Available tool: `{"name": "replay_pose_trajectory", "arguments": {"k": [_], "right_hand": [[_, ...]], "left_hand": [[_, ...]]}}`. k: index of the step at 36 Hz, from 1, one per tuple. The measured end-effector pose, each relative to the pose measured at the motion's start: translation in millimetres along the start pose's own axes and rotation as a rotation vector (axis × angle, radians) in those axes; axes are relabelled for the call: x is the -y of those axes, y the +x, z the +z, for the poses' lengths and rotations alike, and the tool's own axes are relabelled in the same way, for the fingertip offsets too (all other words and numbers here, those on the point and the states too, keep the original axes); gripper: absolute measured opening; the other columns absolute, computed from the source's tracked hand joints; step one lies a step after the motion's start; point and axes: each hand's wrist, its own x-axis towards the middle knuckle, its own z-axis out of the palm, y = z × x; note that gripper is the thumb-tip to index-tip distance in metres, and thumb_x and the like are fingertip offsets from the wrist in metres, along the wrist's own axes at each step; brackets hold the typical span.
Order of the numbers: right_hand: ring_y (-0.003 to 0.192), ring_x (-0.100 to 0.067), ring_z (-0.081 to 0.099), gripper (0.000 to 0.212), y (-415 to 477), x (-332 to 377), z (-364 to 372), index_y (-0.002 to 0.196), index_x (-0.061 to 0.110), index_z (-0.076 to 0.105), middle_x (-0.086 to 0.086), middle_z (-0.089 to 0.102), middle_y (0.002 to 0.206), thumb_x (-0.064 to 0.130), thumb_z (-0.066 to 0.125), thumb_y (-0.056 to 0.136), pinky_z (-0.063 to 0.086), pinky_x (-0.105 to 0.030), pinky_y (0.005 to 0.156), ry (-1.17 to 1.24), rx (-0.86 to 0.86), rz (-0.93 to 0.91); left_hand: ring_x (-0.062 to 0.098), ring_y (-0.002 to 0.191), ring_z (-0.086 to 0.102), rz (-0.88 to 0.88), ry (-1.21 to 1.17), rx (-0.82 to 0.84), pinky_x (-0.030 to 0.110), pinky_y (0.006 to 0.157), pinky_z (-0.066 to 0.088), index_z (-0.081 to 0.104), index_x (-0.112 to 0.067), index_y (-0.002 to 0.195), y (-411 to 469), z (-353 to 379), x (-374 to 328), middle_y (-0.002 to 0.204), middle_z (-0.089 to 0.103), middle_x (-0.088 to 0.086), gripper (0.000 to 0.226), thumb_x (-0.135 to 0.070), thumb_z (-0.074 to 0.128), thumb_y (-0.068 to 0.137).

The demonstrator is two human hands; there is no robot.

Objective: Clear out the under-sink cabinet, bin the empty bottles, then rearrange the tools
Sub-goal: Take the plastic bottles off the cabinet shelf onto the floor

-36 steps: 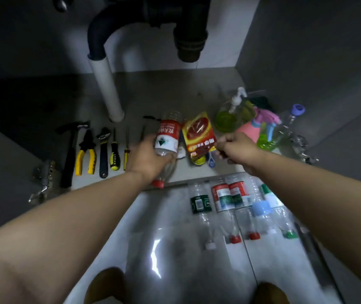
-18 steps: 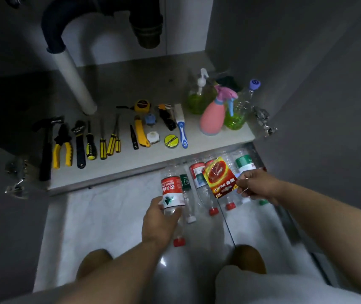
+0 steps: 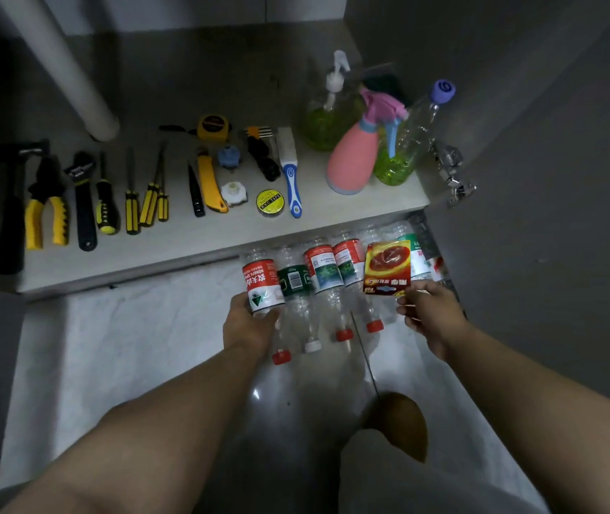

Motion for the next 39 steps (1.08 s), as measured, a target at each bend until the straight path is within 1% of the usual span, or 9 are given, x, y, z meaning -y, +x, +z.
{"name": "replay_pose_trajectory", "arguments": {"k": [4, 12, 18, 22, 24, 29, 32, 34, 39], "right_hand": [[0.077, -0.019, 0.062, 0.016, -1, 3, -3, 0.113, 0.01, 0.059, -0.01, 0.064, 0.091, 0.014, 0.046, 0.104, 0.05, -0.028, 0.068, 0.058, -0.01, 0.003], [0.076, -0.016, 0.062, 0.014, 8, 12, -1, 0.108, 0.012, 0.06, -0.008, 0.064, 0.089, 0.011, 0.048, 0.101, 0.053, -0.028, 0.068, 0.344, -0.051, 0.073], [0.086, -0.024, 0.068, 0.029, 10, 7, 7, 0.124, 0.003, 0.057, -0.016, 0.066, 0.106, 0.003, 0.058, 0.095, 0.058, -0.033, 0.077, 0.42, -0.067, 0.108], [0.088, -0.025, 0.069, 0.012, -3, 6, 17, 0.107, 0.015, 0.059, -0.014, 0.066, 0.109, 0.016, 0.064, 0.096, 0.059, -0.034, 0.07, 0.095, 0.025, 0.0], [0.091, -0.024, 0.066, 0.022, -9, 4, 28, 0.117, 0.019, 0.056, -0.013, 0.062, 0.115, 0.018, 0.064, 0.096, 0.06, -0.034, 0.066, -0.087, 0.143, -0.129], [0.121, -0.027, 0.052, 0.064, -9, 3, 62, 0.146, 0.023, 0.038, -0.009, 0.038, 0.142, 0.022, 0.07, 0.091, 0.051, -0.044, 0.1, -0.581, 0.222, -0.522], [0.123, -0.031, 0.053, 0.069, -7, 10, 77, 0.146, 0.021, 0.035, -0.012, 0.035, 0.146, 0.021, 0.072, 0.088, 0.051, -0.045, 0.1, -0.697, 0.217, -0.652], [0.127, -0.031, 0.051, 0.074, -7, 14, 83, 0.148, 0.023, 0.035, -0.011, 0.033, 0.148, 0.021, 0.074, 0.085, 0.052, -0.044, 0.101, -0.718, 0.193, -0.711], [0.131, -0.028, 0.042, 0.078, -7, 15, 88, 0.148, 0.029, 0.038, -0.006, 0.04, 0.145, 0.039, 0.076, 0.08, 0.047, -0.042, 0.102, -0.967, 0.057, -0.921]], "left_hand": [[0.019, 0.095, 0.063, 0.011, -0.012, -0.05, 0.033, 0.083, 0.049, 0.049, -0.026, 0.135, -2, 0, -4, 0.125, 0.067, 0.002, 0.057, -0.034, 0.078, 0.087], [0.021, 0.099, 0.068, 0.012, -0.146, -0.045, 0.043, 0.094, 0.057, 0.048, -0.031, 0.124, -17, 8, -13, 0.107, 0.065, -0.005, 0.054, -0.036, 0.082, 0.083], [0.018, 0.094, 0.066, 0.035, -0.081, -0.112, 0.031, 0.075, 0.057, 0.056, -0.023, 0.116, -29, 33, -24, 0.111, 0.069, 0.003, 0.027, -0.026, 0.068, 0.092], [0.027, 0.103, 0.068, 0.039, -0.071, -0.085, 0.032, 0.074, 0.059, 0.06, -0.015, 0.123, -30, 47, -34, 0.121, 0.067, 0.008, 0.038, -0.028, 0.073, 0.089], [0.029, 0.11, 0.065, -0.005, -0.131, -0.108, 0.038, 0.084, 0.059, 0.053, -0.018, 0.13, -30, 50, -37, 0.128, 0.063, 0.008, 0.05, -0.035, 0.075, 0.088], [0.031, 0.112, 0.064, -0.216, -0.339, -0.181, 0.044, 0.096, 0.055, 0.05, -0.01, 0.136, -17, 44, -48, 0.129, 0.063, 0.013, 0.072, -0.056, 0.073, 0.085], [0.026, 0.09, 0.07, -0.321, -0.508, -0.205, 0.031, 0.062, 0.059, 0.059, -0.003, 0.128, -7, 30, -59, 0.114, 0.07, 0.015, 0.069, -0.055, 0.073, 0.086], [0.019, 0.066, 0.07, -0.355, -0.614, -0.193, 0.02, 0.037, 0.048, 0.064, -0.002, 0.115, -1, 20, -65, 0.096, 0.072, 0.012, 0.054, -0.046, 0.077, 0.086], [0.013, 0.056, 0.073, -0.345, -0.668, -0.119, 0.02, 0.041, 0.051, 0.069, -0.008, 0.098, 1, 7, -60, 0.087, 0.077, 0.01, 0.031, -0.033, 0.08, 0.085]]}}
